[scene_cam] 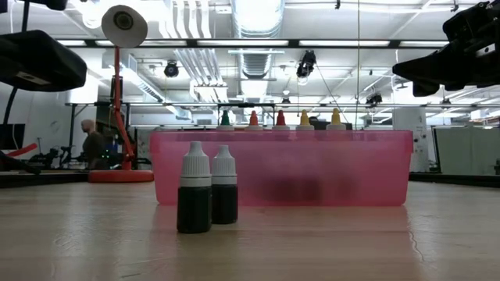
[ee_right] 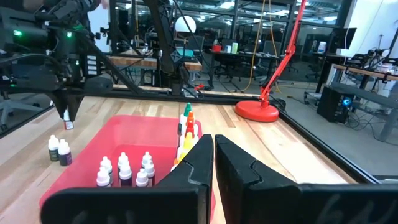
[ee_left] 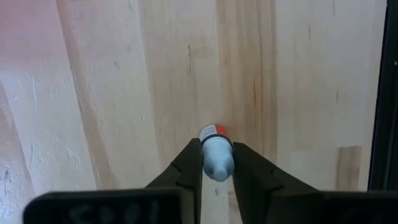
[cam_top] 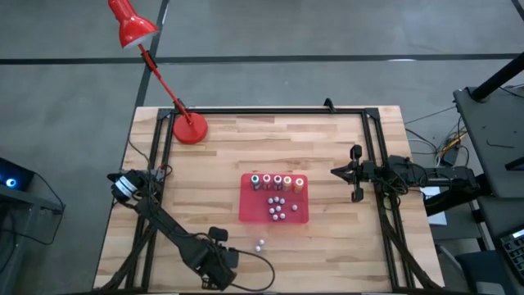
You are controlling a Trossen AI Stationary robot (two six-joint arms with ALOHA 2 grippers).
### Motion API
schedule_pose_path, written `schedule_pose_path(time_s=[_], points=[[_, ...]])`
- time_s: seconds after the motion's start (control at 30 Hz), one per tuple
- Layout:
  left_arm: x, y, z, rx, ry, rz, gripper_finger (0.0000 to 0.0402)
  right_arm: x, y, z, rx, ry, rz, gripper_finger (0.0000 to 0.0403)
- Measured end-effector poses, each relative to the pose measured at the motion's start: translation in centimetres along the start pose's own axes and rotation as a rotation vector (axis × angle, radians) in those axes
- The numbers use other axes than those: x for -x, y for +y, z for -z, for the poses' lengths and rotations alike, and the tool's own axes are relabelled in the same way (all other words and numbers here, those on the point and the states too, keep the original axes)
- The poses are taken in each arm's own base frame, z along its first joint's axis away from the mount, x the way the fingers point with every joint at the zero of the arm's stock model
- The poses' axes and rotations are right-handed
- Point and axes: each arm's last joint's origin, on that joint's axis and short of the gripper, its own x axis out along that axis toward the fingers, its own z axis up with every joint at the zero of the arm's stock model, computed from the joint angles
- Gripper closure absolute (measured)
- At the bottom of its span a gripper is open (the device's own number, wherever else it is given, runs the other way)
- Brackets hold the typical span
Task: Pick & Place food coloring
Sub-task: Put the small red food coloring bottle into the container
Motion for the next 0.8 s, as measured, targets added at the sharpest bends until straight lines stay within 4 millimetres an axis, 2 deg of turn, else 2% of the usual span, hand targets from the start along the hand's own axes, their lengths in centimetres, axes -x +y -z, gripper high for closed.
schedule_pose_path(time_s=[0.17, 0.43, 0.63, 0.8], points=[[0.9, 0.1, -0.4, 0.001, 0.001, 0.047, 0.0360, 0.0, 0.0, 0.0, 0.000, 0.000, 0.000, 0.0394], [4.5, 1.0, -2.6, -0.018, -0.047, 0.078, 0.0358, 0.0, 0.0, 0.0, 0.000, 0.000, 0.000, 0.0394], [7.1, 3.9, -4.7, -0.029, -0.016, 0.030, 0.0358, 0.0, 0.0, 0.0, 0.000, 0.000, 0.000, 0.0394], [8.5, 6.8, -6.7, -0.056, -0.037, 0.012, 0.0358, 0.0, 0.0, 0.0, 0.000, 0.000, 0.000, 0.0394]])
